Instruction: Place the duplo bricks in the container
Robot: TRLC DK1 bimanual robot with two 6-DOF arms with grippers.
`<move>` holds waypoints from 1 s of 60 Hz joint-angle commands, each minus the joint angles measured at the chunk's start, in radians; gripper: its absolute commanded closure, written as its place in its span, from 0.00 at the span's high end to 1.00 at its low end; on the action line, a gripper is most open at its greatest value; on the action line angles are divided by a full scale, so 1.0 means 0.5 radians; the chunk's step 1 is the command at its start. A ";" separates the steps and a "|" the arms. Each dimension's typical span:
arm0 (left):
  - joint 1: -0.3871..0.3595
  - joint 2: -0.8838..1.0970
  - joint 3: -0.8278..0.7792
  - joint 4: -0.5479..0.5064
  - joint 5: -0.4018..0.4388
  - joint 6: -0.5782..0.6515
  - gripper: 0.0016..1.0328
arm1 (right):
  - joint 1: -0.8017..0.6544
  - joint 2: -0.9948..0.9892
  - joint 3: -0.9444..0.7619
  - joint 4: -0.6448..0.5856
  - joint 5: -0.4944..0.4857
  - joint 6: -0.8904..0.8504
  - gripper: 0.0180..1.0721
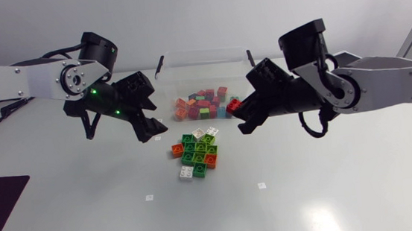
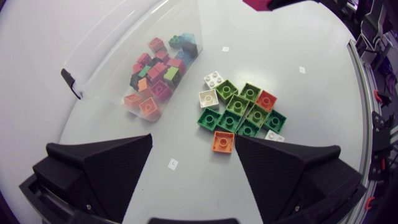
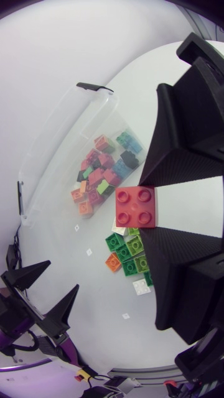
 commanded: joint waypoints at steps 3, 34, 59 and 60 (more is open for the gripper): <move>0.040 0.081 -0.084 -0.006 0.038 0.166 0.90 | -0.032 -0.073 0.099 -0.037 -0.005 0.100 0.33; -0.006 0.489 -0.081 0.068 0.207 0.328 0.90 | -0.133 -0.015 0.458 -0.009 0.032 0.324 0.33; -0.016 0.701 0.032 0.332 0.284 0.236 0.89 | -0.158 0.222 0.672 0.068 0.056 0.434 0.33; -0.016 0.704 0.032 0.341 0.287 0.236 0.89 | -0.158 0.228 0.678 0.068 0.056 0.437 0.33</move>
